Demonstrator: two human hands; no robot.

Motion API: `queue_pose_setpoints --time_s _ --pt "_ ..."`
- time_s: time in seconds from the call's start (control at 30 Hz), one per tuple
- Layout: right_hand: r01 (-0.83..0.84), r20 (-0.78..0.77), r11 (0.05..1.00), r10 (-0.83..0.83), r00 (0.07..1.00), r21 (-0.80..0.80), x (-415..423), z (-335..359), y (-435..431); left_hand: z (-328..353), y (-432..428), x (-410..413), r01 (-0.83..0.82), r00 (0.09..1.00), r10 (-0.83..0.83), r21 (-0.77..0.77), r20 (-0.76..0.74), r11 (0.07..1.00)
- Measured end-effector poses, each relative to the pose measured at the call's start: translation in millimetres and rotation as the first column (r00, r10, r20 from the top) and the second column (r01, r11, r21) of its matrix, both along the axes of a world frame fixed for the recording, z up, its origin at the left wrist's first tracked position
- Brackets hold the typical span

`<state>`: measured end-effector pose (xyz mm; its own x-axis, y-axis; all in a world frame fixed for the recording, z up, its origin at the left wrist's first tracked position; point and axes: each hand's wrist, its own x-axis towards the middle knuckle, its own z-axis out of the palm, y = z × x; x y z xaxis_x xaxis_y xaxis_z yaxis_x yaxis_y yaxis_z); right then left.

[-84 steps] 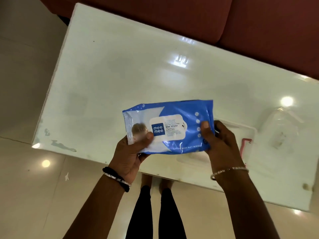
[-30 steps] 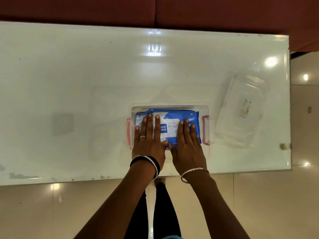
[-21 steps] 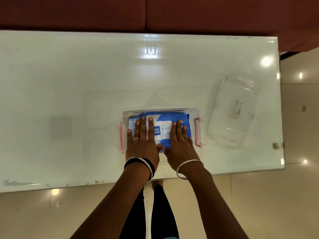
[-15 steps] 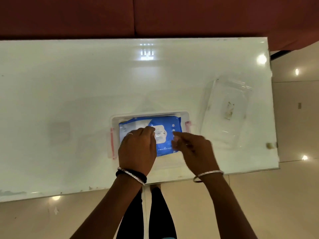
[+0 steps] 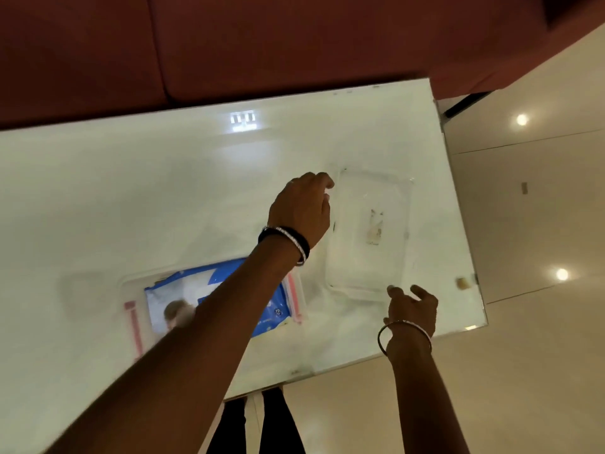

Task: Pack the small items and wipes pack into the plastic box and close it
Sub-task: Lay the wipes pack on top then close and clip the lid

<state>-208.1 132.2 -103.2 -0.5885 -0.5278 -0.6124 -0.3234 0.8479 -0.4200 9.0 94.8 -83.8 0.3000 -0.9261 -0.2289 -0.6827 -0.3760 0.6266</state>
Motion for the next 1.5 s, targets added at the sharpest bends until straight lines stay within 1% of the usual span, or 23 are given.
queue_pose_setpoints --time_s 0.1,0.17,0.23,0.27,0.33,0.4,0.5,0.6,0.7,0.77,0.8,0.87,0.9,0.97,1.03,1.1,1.17,1.27,1.3,1.37,1.4,1.43,1.5 --pt "0.051 0.017 0.998 -0.052 0.999 0.04 -2.3 -9.8 -4.9 -20.4 -32.7 -7.5 0.098 0.995 -0.095 0.12 -0.03 0.988" --pt "0.056 0.004 0.997 -0.056 0.998 0.053 -4.2 -15.0 -9.7 -29.1 -52.5 -12.9 0.176 0.984 -0.164 0.201 -0.075 0.964" --pt "0.086 0.034 0.994 -0.088 0.996 0.072 -8.1 -19.8 -12.6 -36.1 -67.4 -18.3 0.244 0.968 -0.218 0.264 -0.122 0.933" --pt "0.12 0.071 0.99 -0.125 0.99 0.069 -9.8 -21.7 -13.5 -39.0 -72.3 -19.9 0.267 0.963 -0.241 0.29 -0.123 0.919" --pt "0.199 0.147 0.979 -0.204 0.968 0.044 -12.1 -24.6 -14.3 -43.5 -76.9 -18.6 0.284 0.958 -0.279 0.329 -0.063 0.901" --pt "0.254 0.212 0.967 -0.255 0.943 0.034 -16.1 -26.1 -18.9 -46.6 -82.7 -15.8 0.271 0.96 -0.281 0.313 -0.014 0.91" --pt "0.266 0.299 0.964 -0.255 0.92 0.004 -22.4 -27.1 -20.7 -44.1 -86.6 -6.9 0.213 0.977 -0.197 0.262 -0.087 0.941" --pt "0.211 0.327 0.972 -0.167 0.93 -0.104 -30.4 -21.5 -15.4 -34.0 -81.2 2.3 0.107 0.987 -0.079 0.205 -0.139 0.973" --pt "0.138 0.321 0.967 -0.063 0.945 -0.216 -34.8 -11.1 -10.8 -17.4 -67.0 10.4 0.012 0.991 0.005 0.121 -0.137 0.993" --pt "0.102 0.347 0.949 0.008 0.938 -0.297 -33.9 0.4 -9.4 -3.4 -55.4 18.1 -0.05 0.984 0.053 0.025 -0.168 0.998" --pt "0.093 0.369 0.934 0.044 0.928 -0.345 -32.0 8.3 -9.2 4.5 -48.5 22.4 -0.089 0.972 0.079 -0.036 -0.221 0.995" --pt "0.099 0.421 0.89 0.11 0.9 -0.444 -25.4 26.4 -9.8 20.5 -32.9 32.8 -0.19 0.909 0.121 -0.136 -0.4 0.972" --pt "0.112 0.446 0.868 0.134 0.885 -0.484 -21.5 34.8 -10.5 28.1 -24.8 37.5 -0.243 0.851 0.14 -0.145 -0.506 0.959" --pt "0.135 0.489 0.839 0.17 0.856 -0.528 -11.2 50.1 -10.0 42.3 -3.4 47.4 -0.348 0.691 0.193 -0.087 -0.696 0.934" --pt "0.143 0.518 0.823 0.201 0.832 -0.55 -0.2 61.9 -7.5 51.5 19.4 58.6 -0.44 0.539 0.259 -0.006 -0.802 0.898" --pt "0.157 0.545 0.82 0.21 0.812 -0.55 9.9 70.9 -3.0 57.0 41.3 69.9 -0.517 0.393 0.306 0.067 -0.867 0.853" --pt "0.229 0.617 0.822 0.177 0.767 -0.521 20.3 77.2 4.3 60.9 64.8 79.2 -0.555 0.269 0.285 0.093 -0.92 0.827" --pt "0.306 0.71 0.83 0.145 0.689 -0.467 36.7 82.8 17.8 60.3 103.0 92.3 -0.566 0.253 0.248 0.065 -0.935 0.822" --pt "0.31 0.721 0.836 0.139 0.679 -0.453 42.9 83.7 22.7 59.4 117.7 96.9 -0.572 0.233 0.221 0.051 -0.947 0.819" --pt "0.31 0.719 0.856 0.098 0.688 -0.413 52.5 83.6 33.7 59.5 146.2 105.4 -0.585 0.158 0.198 0.069 -0.967 0.808" --pt "0.301 0.715 0.871 0.08 0.695 -0.389 56.3 83.1 38.1 59.8 157.8 108.1 -0.583 0.149 0.198 0.076 -0.969 0.809" --pt "0.278 0.712 0.888 0.076 0.698 -0.367 61.3 81.9 43.8 60.0 170.0 110.7 -0.574 0.181 0.218 0.077 -0.959 0.815" --pt "0.187 0.682 0.919 0.111 0.723 -0.347 72.0 78.0 55.5 59.9 192.6 113.2 -0.522 0.354 0.27 0.051 -0.895 0.851"
